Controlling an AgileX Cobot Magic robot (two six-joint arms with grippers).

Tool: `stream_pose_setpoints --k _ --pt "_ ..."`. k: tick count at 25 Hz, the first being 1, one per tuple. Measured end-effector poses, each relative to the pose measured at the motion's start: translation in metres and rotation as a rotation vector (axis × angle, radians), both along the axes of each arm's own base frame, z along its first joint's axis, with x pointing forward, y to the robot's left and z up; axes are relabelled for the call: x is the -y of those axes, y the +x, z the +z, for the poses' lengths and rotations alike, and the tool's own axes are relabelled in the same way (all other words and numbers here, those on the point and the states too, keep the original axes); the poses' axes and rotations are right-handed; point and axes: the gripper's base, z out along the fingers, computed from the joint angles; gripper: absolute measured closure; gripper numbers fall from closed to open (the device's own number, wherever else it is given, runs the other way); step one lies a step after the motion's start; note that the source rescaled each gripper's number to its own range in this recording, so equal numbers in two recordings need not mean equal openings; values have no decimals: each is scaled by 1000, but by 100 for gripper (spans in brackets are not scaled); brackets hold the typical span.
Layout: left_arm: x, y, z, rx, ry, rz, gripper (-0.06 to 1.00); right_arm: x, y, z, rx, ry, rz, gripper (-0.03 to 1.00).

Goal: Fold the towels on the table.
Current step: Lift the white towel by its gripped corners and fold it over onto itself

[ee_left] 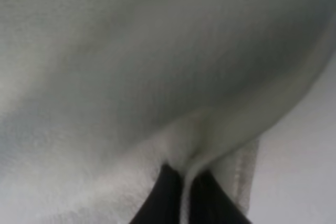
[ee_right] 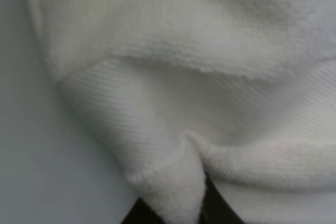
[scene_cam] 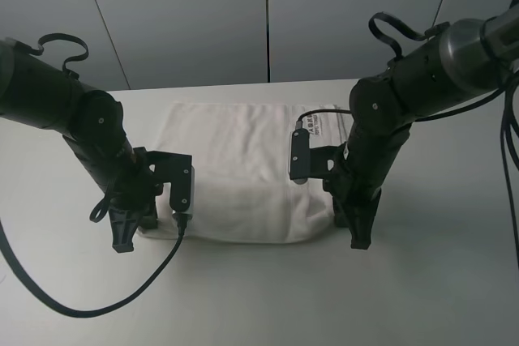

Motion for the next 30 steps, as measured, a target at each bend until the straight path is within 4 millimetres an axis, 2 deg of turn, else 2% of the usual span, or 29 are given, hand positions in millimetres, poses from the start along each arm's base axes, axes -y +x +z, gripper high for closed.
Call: stream_pose_setpoints --k 7,13,18,24,30 --pt "-5 -9 8 -85 43 43 94 6 -17 12 -135 -33 -31 97" --pt "-9 -17 37 -112 21 74 94 11 -26 38 -173 -45 -34 97" --pt "-12 -21 66 -66 -43 105 94 13 -30 69 -98 5 -87 97" --pt "-14 -23 89 -10 -124 217 94 16 -35 99 -23 68 -247 97" --pt "-13 -23 94 -2 -165 361 94 17 -39 105 -48 65 -425 97"
